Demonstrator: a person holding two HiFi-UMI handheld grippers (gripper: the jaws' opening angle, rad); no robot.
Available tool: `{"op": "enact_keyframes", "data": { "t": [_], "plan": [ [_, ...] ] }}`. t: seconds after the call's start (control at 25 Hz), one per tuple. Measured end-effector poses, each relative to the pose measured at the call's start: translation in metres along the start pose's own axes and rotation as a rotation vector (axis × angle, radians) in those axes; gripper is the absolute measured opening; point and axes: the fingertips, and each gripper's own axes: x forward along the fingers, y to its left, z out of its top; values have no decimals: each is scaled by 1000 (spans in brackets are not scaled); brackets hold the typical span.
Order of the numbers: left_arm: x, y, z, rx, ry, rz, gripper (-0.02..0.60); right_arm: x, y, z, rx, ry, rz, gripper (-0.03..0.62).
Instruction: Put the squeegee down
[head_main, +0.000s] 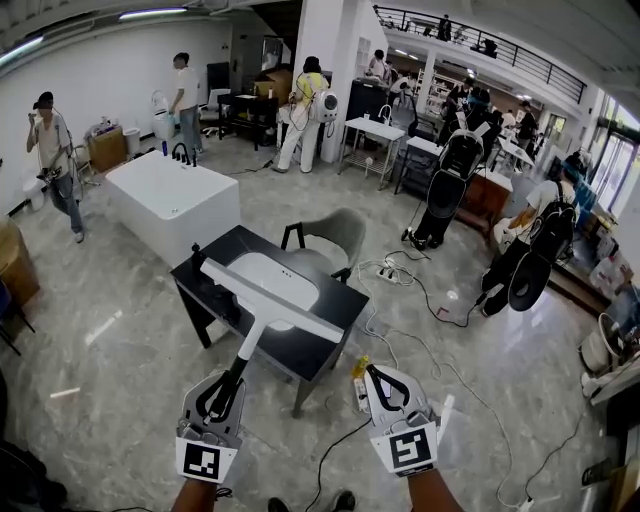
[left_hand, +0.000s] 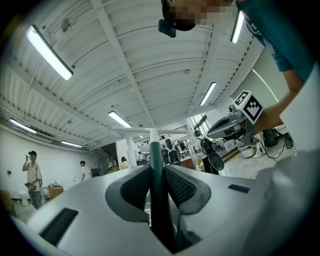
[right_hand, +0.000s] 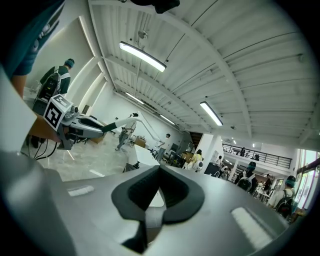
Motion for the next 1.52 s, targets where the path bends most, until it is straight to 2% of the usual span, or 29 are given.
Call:
{"op": "enact_keyframes", "data": {
  "t": [0.12, 0.36, 0.68, 0.84, 0.96, 1.36, 1.52],
  "plan": [
    [-4, 5, -1, -6, -2, -8, 94, -1, 4, 8, -32, 11, -4, 11],
    [0, 6, -4, -4, 4, 3, 94, 2, -5, 6, -27, -6, -3, 11],
    [52, -22, -2, 2, 47, 49, 94, 18, -70, -23, 9, -59, 34, 11],
    [76, -38, 1, -20, 62, 75, 94, 24, -102, -41, 23, -67, 54, 11],
    [93, -49, -1, 20, 93, 96, 94, 29, -128, -57, 14, -70, 67, 11],
    [140, -93, 7, 36, 118, 146, 94, 29, -185, -92, 59, -109, 127, 11],
    [154, -109, 5, 19, 114, 131, 94, 27, -200, -105, 75, -108, 124, 11]
  ]
}}
